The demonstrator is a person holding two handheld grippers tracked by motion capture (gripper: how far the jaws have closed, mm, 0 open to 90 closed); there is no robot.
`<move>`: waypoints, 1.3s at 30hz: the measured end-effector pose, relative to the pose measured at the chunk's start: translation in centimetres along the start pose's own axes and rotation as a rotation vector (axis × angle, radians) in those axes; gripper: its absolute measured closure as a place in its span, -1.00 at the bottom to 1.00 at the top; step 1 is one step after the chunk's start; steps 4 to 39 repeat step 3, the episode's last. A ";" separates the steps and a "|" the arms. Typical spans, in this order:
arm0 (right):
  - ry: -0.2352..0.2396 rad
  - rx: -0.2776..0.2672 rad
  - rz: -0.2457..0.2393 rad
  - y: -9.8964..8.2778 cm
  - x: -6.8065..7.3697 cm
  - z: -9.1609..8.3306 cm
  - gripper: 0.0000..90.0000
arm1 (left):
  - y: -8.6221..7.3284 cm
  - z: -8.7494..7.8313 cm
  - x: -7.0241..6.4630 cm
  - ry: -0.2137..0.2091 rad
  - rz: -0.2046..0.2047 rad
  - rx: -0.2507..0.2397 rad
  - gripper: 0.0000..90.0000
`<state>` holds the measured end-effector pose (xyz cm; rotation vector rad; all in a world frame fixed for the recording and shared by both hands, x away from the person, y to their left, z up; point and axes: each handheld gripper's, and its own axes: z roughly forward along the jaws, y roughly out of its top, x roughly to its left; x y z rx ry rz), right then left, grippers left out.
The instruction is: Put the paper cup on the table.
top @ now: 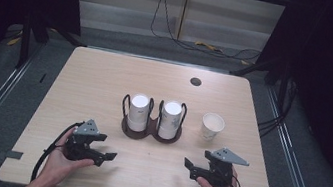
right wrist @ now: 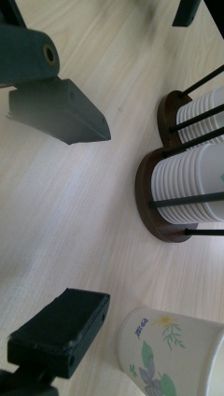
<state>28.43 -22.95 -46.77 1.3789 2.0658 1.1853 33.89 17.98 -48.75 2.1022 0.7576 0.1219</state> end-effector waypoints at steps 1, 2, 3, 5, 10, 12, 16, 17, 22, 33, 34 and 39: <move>0.003 -0.001 0.004 0.0 -0.1 0.1 -0.61 | 0.0 0.0 0.1 -0.002 -0.002 0.000 -0.48; -0.004 0.003 -0.005 0.0 -0.1 0.2 -0.62 | -0.1 0.0 0.1 0.003 -0.001 0.002 -0.48; -0.013 0.009 -0.007 -0.2 -0.3 0.4 -0.65 | -0.2 0.0 0.1 0.008 0.001 0.000 -0.44; -0.013 0.009 -0.007 -0.2 -0.3 0.4 -0.65 | -0.2 0.0 0.1 0.008 0.001 0.000 -0.44; -0.013 0.009 -0.007 -0.2 -0.3 0.4 -0.65 | -0.2 0.0 0.1 0.008 0.001 0.000 -0.44; -0.013 0.009 -0.007 -0.2 -0.3 0.4 -0.65 | -0.2 0.0 0.1 0.008 0.001 0.000 -0.44; -0.013 0.009 -0.007 -0.2 -0.3 0.4 -0.65 | -0.2 0.0 0.1 0.008 0.001 0.000 -0.44; -0.013 0.009 -0.007 -0.2 -0.3 0.4 -0.65 | -0.2 0.0 0.1 0.008 0.001 0.000 -0.44; -0.013 0.009 -0.007 -0.2 -0.3 0.4 -0.65 | -0.2 0.0 0.1 0.008 0.001 0.000 -0.44; -0.013 0.009 -0.007 -0.2 -0.3 0.4 -0.65 | -0.2 0.0 0.1 0.008 0.001 0.000 -0.44; -0.013 0.009 -0.007 -0.2 -0.3 0.4 -0.65 | -0.2 0.0 0.1 0.008 0.001 0.000 -0.44; -0.013 0.009 -0.007 -0.2 -0.3 0.4 -0.65 | -0.2 0.0 0.1 0.008 0.001 0.000 -0.44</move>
